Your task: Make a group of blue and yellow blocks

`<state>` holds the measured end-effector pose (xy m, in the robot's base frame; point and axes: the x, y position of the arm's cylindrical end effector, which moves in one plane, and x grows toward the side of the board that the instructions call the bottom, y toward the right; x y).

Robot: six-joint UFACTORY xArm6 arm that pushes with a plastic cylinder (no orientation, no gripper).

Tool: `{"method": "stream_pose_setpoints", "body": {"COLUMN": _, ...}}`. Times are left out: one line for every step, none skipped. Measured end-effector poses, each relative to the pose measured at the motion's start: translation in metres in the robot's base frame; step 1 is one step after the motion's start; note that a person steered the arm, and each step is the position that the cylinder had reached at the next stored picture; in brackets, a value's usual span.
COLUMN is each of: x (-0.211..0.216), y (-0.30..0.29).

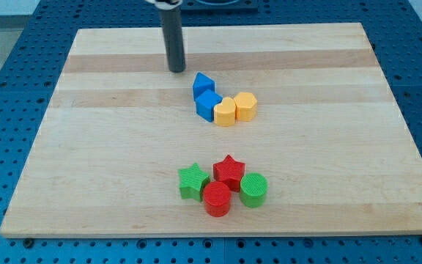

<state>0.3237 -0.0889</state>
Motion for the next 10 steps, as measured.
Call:
{"method": "stream_pose_setpoints", "body": {"x": 0.033, "y": 0.01}}
{"method": "stream_pose_setpoints", "body": {"x": 0.035, "y": 0.036}}
{"method": "stream_pose_setpoints", "body": {"x": 0.036, "y": 0.069}}
{"method": "stream_pose_setpoints", "body": {"x": 0.036, "y": 0.077}}
{"method": "stream_pose_setpoints", "body": {"x": 0.044, "y": 0.066}}
{"method": "stream_pose_setpoints", "body": {"x": 0.044, "y": 0.027}}
{"method": "stream_pose_setpoints", "body": {"x": 0.041, "y": -0.006}}
{"method": "stream_pose_setpoints", "body": {"x": 0.099, "y": -0.006}}
{"method": "stream_pose_setpoints", "body": {"x": 0.143, "y": 0.036}}
{"method": "stream_pose_setpoints", "body": {"x": 0.136, "y": 0.093}}
